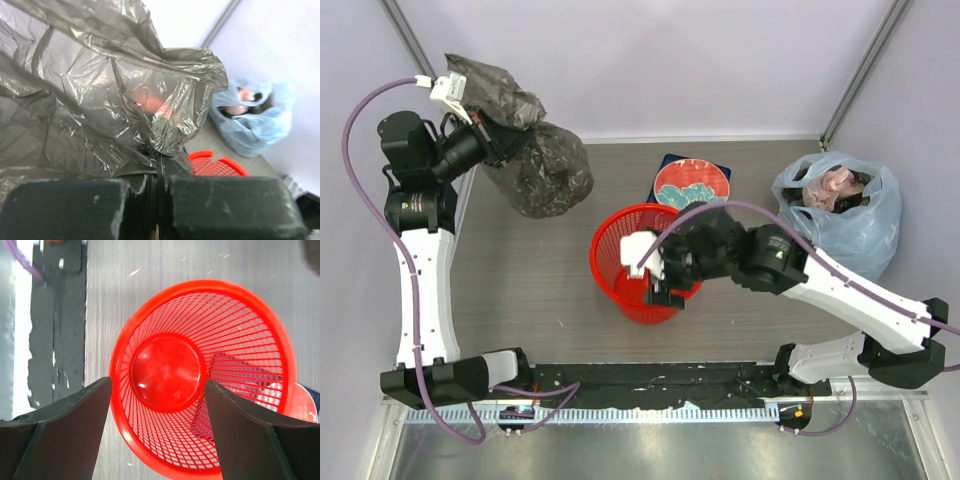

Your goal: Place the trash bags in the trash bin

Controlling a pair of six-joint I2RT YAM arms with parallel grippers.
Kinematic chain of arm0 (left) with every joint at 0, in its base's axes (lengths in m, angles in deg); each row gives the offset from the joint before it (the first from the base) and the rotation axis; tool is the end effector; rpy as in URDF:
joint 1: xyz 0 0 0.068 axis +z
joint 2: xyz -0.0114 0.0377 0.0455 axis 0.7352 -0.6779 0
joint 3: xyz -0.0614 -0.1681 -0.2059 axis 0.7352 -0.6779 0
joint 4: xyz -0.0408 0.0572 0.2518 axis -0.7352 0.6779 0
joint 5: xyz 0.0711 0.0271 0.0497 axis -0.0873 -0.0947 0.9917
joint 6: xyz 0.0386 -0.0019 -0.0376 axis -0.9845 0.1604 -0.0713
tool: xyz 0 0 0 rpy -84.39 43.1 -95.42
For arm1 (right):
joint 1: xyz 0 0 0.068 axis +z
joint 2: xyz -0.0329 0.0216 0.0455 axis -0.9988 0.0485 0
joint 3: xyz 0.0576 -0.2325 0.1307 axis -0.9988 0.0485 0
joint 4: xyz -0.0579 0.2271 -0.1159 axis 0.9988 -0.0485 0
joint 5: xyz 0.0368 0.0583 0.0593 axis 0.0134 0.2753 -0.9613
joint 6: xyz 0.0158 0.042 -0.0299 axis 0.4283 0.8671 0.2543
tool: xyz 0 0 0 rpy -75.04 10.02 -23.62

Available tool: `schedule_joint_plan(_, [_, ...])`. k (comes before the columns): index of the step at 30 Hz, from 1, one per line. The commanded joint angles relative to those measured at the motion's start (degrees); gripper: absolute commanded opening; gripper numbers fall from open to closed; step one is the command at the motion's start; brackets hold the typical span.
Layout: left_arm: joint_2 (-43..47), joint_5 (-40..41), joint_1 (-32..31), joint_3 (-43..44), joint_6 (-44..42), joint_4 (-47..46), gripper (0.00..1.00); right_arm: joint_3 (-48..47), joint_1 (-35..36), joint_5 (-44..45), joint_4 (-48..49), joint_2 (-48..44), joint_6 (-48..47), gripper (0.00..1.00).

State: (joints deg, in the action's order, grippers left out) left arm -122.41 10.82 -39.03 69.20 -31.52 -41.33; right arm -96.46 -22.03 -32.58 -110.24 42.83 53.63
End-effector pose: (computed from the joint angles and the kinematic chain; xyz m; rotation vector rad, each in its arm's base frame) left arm 0.2447 0.0100 0.4949 0.1874 1.6804 -0.8239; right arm 0.0992 0.2291 0.4059 -1.8011 1.4567 0.4934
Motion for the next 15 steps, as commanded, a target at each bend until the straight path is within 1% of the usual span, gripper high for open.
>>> schedule_joint_plan(1, [1.37, -10.52, -1.61, 1.02, 9.87, -8.31, 0.00, -8.14, -4.18, -3.73, 3.90, -2.08, 12.25, 0.81])
schedule_joint_plan(2, [2.07, -11.67, -2.22, 0.67, 11.62, -12.24, 0.00, -8.50, -6.80, -3.82, 5.30, -2.61, 13.76, 0.82])
schedule_joint_plan(4, [2.77, -12.38, -5.12, -0.47, 15.76, -15.60, 0.00, -8.24, -9.71, -2.95, 7.15, -4.53, 16.65, 0.82])
schedule_joint_plan(5, [3.47, -12.64, -6.26, -0.91, 17.07, -19.10, 0.00, -7.80, -11.21, -2.33, 8.55, -5.16, 16.93, 0.83])
schedule_joint_plan(6, [3.74, -13.17, -9.14, -1.52, 18.31, -21.48, 0.00, -7.19, -14.79, -2.24, 9.43, -5.95, 17.02, 0.82])
schedule_joint_plan(7, [3.83, -13.69, -10.74, -1.18, 19.80, -22.98, 0.00, -5.97, -16.57, -2.33, 10.22, -7.43, 17.28, 0.83])
schedule_joint_plan(8, [3.83, -14.40, -12.23, -0.57, 20.25, -23.95, 0.00, -5.61, -18.32, -1.98, 11.19, -8.06, 17.63, 0.82])
schedule_joint_plan(9, [3.57, -14.75, -15.03, 0.74, 20.77, -23.96, 0.00, -5.78, -21.91, -1.63, 11.20, -8.33, 18.33, 0.82])
schedule_joint_plan(10, [3.39, -15.28, -16.37, 1.45, 22.34, -23.88, 0.00, -6.65, -23.51, -1.45, 11.29, -8.50, 19.04, 0.82])
schedule_joint_plan(11, [3.13, -16.33, -17.60, 2.07, 23.67, -25.70, 0.00, -7.35, -25.27, -1.10, 11.29, -8.85, 20.87, 0.82])
schedule_joint_plan(13, [3.04, -16.86, -20.24, 3.04, 25.78, -26.95, 0.00, -8.50, -28.17, -0.05, 11.20, -9.55, 22.46, 0.81])
schedule_joint_plan(15, [3.13, -17.65, -21.91, 3.30, 27.28, -27.39, 0.00, -9.03, -28.89, 2.49, 11.20, -10.70, 24.66, 0.80])
